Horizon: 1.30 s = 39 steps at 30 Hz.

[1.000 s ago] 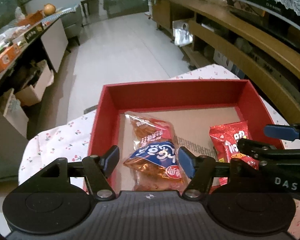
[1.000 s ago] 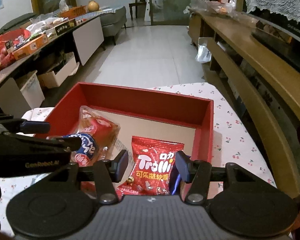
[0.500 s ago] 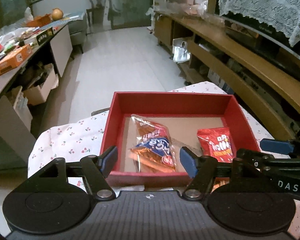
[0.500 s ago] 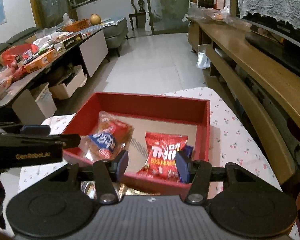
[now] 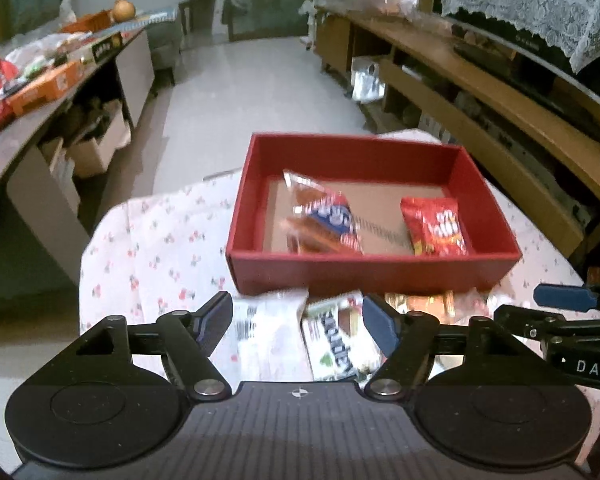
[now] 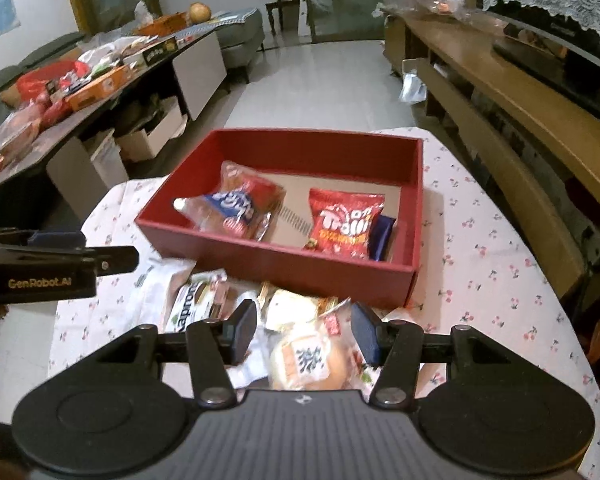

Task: Organize snacks
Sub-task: 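Lower both tools toward the loose snacks beside the red box, then grasp the white barcode packet with the left tool while the right tool grasps the wrapped round bun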

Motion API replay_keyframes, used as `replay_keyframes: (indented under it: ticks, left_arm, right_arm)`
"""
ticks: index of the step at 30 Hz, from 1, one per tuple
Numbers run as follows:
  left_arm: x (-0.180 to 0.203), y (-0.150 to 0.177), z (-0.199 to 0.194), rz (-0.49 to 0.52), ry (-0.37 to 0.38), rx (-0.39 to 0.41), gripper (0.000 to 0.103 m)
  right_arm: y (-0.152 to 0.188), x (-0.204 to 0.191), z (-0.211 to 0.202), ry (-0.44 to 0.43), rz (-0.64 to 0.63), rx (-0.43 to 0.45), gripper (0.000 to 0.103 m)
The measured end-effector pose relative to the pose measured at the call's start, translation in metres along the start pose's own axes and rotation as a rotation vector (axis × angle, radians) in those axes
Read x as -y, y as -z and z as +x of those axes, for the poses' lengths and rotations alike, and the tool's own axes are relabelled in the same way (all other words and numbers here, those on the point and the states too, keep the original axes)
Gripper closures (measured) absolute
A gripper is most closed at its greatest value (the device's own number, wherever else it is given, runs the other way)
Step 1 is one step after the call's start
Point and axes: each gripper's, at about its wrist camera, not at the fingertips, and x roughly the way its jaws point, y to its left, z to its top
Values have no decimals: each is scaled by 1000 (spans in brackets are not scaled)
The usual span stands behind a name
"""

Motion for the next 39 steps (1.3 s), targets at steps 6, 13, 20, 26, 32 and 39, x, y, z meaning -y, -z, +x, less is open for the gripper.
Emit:
replay_keyframes:
  ticks: [6, 13, 20, 26, 32, 39]
  left_arm:
    - [-17, 13, 20, -35, -25, -72, 25]
    - [-26, 12, 63, -103, -18, -169, 27]
    - [-30, 16, 88, -142, -50, -211, 35]
    - [-36, 22, 86, -153, -61, -234, 50]
    - [-39, 34, 61, -119, -59, -211, 53]
    - [-37, 31, 43, -134, 8, -171, 54]
  right_arm:
    - [2, 0, 5, -7, 1, -23, 38]
    - [3, -2, 18, -9, -13, -66, 38]
    - [3, 5, 17, -12, 0, -63, 38]
    - [0, 14, 16, 0, 27, -58, 38]
    - [-2, 23, 15, 16, 56, -52, 38]
    - [-3, 31, 25, 37, 74, -80, 38]
